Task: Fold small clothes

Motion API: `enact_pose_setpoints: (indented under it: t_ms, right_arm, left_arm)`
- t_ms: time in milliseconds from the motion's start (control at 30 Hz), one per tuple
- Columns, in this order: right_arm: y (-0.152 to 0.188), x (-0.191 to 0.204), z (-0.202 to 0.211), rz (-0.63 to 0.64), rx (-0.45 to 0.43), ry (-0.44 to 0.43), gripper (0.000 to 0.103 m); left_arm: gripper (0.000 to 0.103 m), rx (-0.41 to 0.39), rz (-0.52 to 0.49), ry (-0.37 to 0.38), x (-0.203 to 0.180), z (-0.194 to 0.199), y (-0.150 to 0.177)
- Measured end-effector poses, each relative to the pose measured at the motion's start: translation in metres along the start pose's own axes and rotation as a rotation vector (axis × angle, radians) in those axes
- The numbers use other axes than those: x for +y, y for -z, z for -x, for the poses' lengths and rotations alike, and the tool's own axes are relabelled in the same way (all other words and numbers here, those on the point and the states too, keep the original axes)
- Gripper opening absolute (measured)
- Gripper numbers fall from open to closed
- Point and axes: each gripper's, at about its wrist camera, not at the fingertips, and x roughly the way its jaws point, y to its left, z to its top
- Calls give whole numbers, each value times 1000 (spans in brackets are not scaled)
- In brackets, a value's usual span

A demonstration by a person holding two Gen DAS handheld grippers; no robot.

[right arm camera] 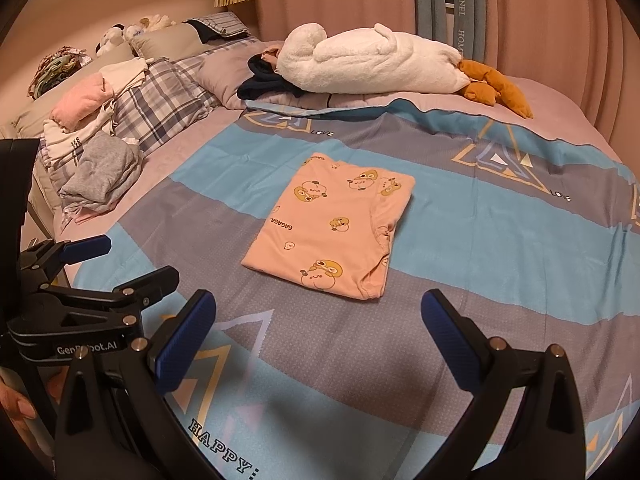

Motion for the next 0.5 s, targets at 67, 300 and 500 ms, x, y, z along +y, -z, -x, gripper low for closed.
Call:
enact_pose_setpoints:
  t_ms: [67, 300, 500]
  right_arm:
    - [0, 0, 0, -1, 0, 1, 103]
    - [-1, -1, -1, 1, 0, 2, 103]
    - [-1, -1, -1, 3, 1, 3, 103]
  left_arm:
    - [102, 0, 1, 0, 0, 0, 0]
    - [102, -1, -2, 0, -1, 0, 0]
    - [102, 0, -1, 2, -1, 0, 0]
